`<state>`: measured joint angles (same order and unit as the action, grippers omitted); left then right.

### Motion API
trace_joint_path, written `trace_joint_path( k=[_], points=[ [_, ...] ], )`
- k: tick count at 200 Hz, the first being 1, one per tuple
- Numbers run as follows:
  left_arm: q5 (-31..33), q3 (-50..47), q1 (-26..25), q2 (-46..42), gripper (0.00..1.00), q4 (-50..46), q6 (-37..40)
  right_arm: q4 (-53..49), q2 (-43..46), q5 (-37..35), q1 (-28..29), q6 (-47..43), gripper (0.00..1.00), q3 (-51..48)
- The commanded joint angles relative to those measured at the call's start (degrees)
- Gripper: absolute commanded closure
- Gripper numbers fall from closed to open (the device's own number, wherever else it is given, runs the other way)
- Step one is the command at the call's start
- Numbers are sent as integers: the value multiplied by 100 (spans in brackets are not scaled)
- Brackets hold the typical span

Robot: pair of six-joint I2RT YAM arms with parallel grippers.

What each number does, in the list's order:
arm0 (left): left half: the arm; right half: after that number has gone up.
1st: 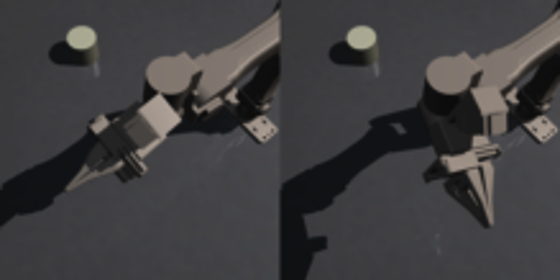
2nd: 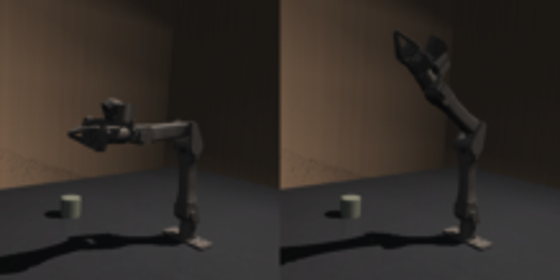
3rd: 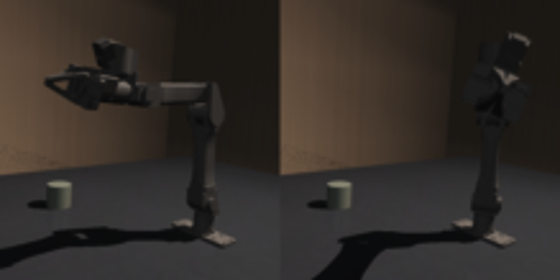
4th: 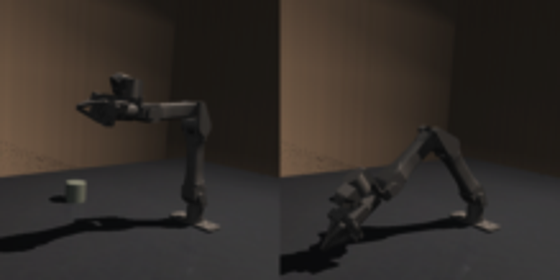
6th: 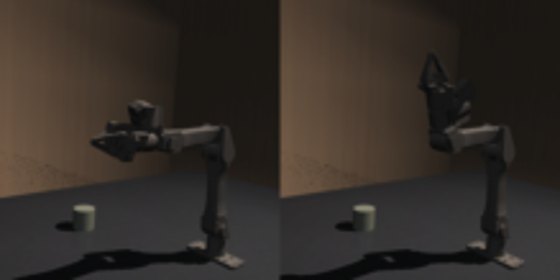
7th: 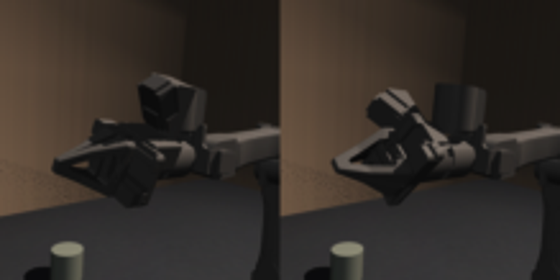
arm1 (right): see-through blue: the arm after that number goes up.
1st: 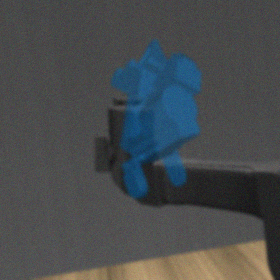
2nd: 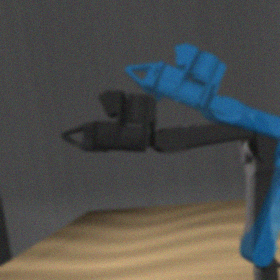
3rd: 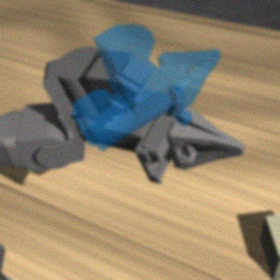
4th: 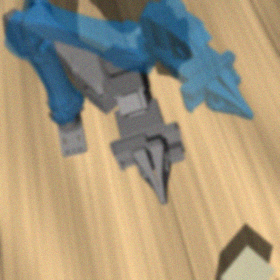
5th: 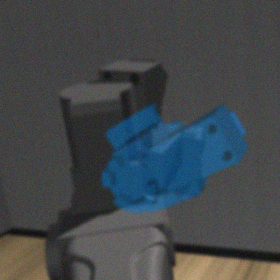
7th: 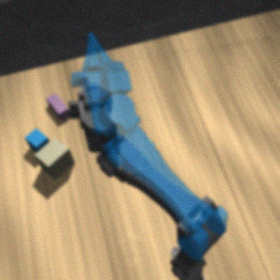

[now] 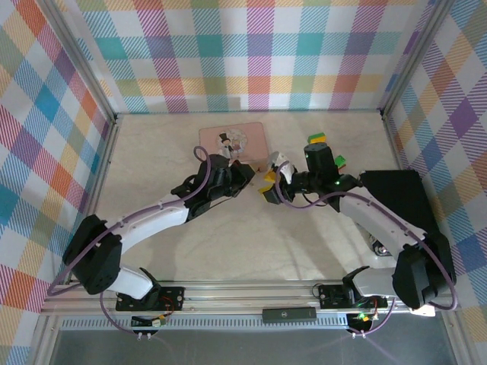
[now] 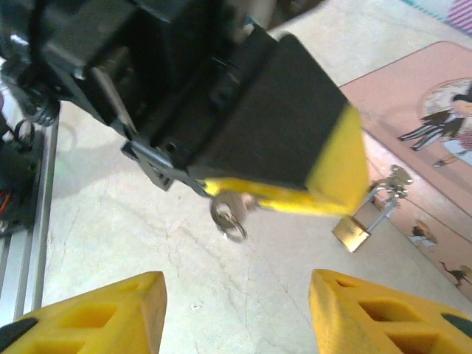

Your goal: Unlock the padlock with the key

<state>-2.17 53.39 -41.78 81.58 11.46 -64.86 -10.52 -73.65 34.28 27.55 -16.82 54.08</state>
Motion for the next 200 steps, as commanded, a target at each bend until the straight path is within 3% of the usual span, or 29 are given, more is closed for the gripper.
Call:
trace_joint_path(
  k=[1,33,48,59,92,126,154,200],
  points=[
    [787,-280,-28,-307,100,620,1027,256,280,-849,11,2186,46,-48],
    [763,-744,-37,-138,100,2306,1540,1493,521,-781,26,5151,47,-776],
    [578,-870,-45,56,100,3056,1666,2617,519,-297,40,5921,47,-1187],
    [511,-977,-75,191,100,3587,1740,2854,493,-251,91,6239,47,-1237],
    [437,-1044,-164,385,100,4158,1757,3725,430,-504,359,6660,51,-1519],
    [578,-1214,-267,319,100,4303,1639,4366,22,-341,362,6674,67,-1607],
    [600,-1296,-319,310,100,4406,1490,4842,-197,-309,363,6672,68,-1586],
    [624,-1440,-383,206,100,4503,1238,4800,-370,-327,339,6565,74,-1501]
  ],
)
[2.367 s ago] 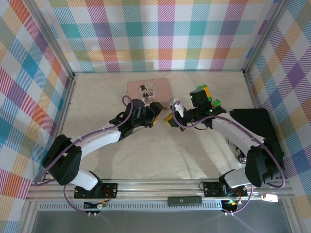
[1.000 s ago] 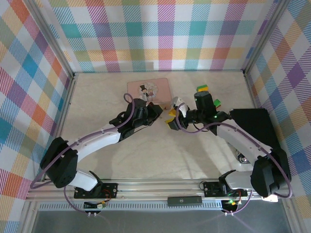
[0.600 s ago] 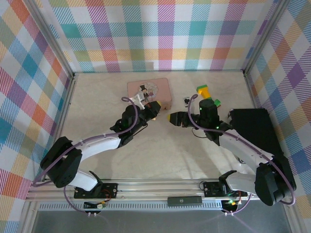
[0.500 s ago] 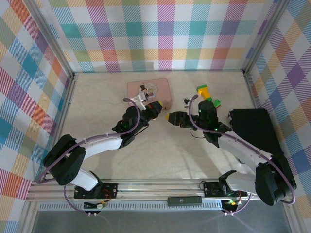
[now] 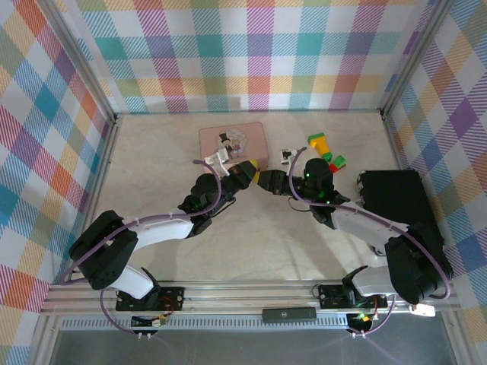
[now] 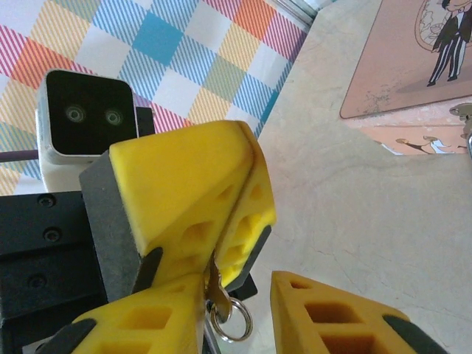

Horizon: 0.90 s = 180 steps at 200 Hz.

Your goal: Unlock the padlock with the key

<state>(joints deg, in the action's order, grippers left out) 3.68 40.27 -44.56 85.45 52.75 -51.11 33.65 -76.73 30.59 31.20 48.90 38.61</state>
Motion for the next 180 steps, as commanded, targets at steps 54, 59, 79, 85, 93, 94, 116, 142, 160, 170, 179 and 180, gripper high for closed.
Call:
trace_joint_path(
  k=[54,59,79,85,93,94,116,142,160,170,179,180],
  points=[
    [98,-219,-171,-274,100,465,-183,1172,-526,474,-26,541,84,70],
    [106,-221,-160,-267,100,492,-186,1302,-584,510,-24,646,84,38],
    [171,-279,-160,-285,100,558,-180,1662,-703,615,-26,934,81,-67],
    [198,-287,-163,-295,100,577,-173,1724,-703,639,-18,978,81,-93],
    [222,-297,-161,-307,100,596,-158,1734,-697,646,-5,1028,80,-137],
    [221,-294,-160,-308,100,596,-156,1738,-696,648,-7,1031,80,-136],
    [274,-292,-164,-335,100,593,-136,1709,-627,632,0,1086,85,-222],
    [269,-255,-163,-308,100,587,-139,1680,-573,641,1,1104,92,-244],
    [231,-218,-161,-267,100,587,-165,1643,-556,713,2,1059,100,-193],
    [218,-209,-159,-264,100,602,-181,1552,-524,715,0,959,100,-170],
    [208,-221,-161,-281,100,600,-180,1391,-460,708,-8,792,100,-138],
    [206,-221,-160,-287,100,598,-180,1360,-459,706,-9,768,100,-141]
  ],
)
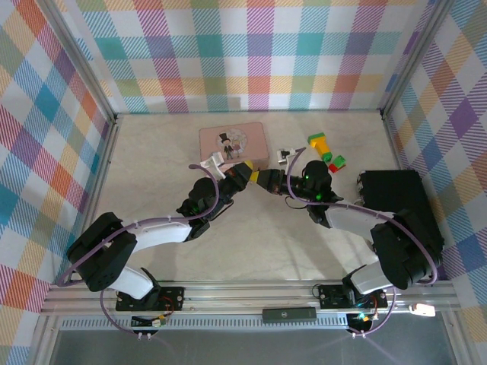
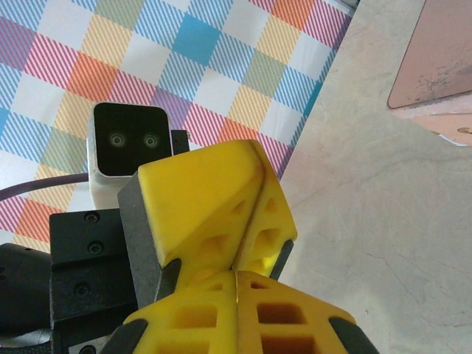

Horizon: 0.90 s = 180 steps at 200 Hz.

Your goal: Unlock the padlock with the key

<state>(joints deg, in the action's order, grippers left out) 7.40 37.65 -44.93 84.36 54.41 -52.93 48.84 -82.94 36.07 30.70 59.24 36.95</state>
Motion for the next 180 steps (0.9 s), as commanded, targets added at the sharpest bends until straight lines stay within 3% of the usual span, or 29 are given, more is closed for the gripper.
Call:
trace_joint_path(
  k=[1,10,31,53,83,120,156,180],
  points=[
    [-167,41,-122,-180,100,431,-3,-188,167,156,42,-283,100,29],
    [-169,15,-127,-219,90,402,-7,-409,243,152,25,-456,100,62],
    [-118,-101,-102,-463,38,198,61,-948,422,208,-74,-867,100,143],
    [-126,-220,22,-1028,21,-581,280,-1757,588,392,-204,-1447,100,325],
    [-734,-69,371,-1751,20,-1910,760,-3033,690,861,-325,-2598,100,775],
    [-1813,318,650,-1903,26,-2861,1162,-4498,674,1225,-446,-3913,100,1399],
    [-2740,531,660,-1397,33,-2533,983,-4829,604,1494,-511,-4229,100,1692],
    [-2985,535,652,-1183,35,-2106,868,-4800,559,1591,-561,-4145,100,1755]
  ],
)
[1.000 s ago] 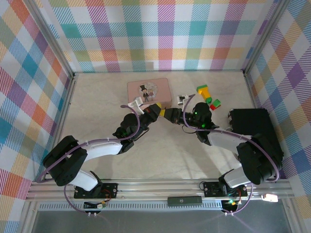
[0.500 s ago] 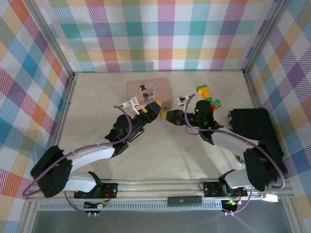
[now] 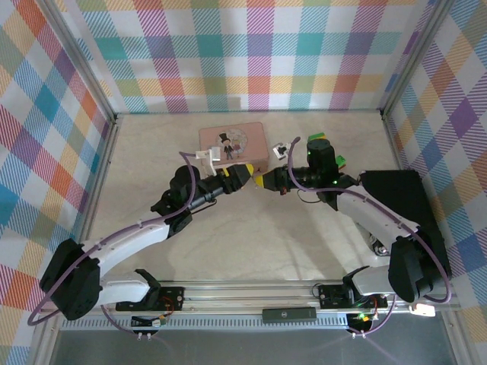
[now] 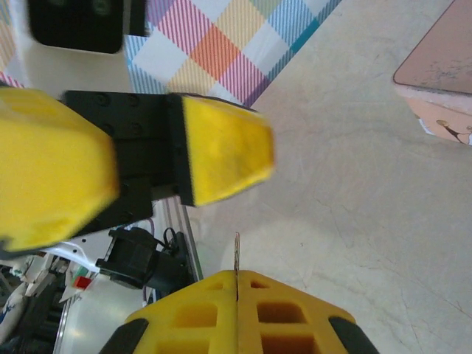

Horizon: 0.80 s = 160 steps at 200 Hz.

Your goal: Unlock the padlock with the key

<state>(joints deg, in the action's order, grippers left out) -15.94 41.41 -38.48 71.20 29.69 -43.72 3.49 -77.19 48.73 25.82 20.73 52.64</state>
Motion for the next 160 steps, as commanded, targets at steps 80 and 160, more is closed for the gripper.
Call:
trace_joint_path(
  k=[80,160],
  points=[
    [-919,154,0,473,54,953,-303,442,-18,480,-165,211,100,-63],
    [-937,290,-35,717,76,1073,-345,530,-24,561,-164,270,100,-114]
  ],
)
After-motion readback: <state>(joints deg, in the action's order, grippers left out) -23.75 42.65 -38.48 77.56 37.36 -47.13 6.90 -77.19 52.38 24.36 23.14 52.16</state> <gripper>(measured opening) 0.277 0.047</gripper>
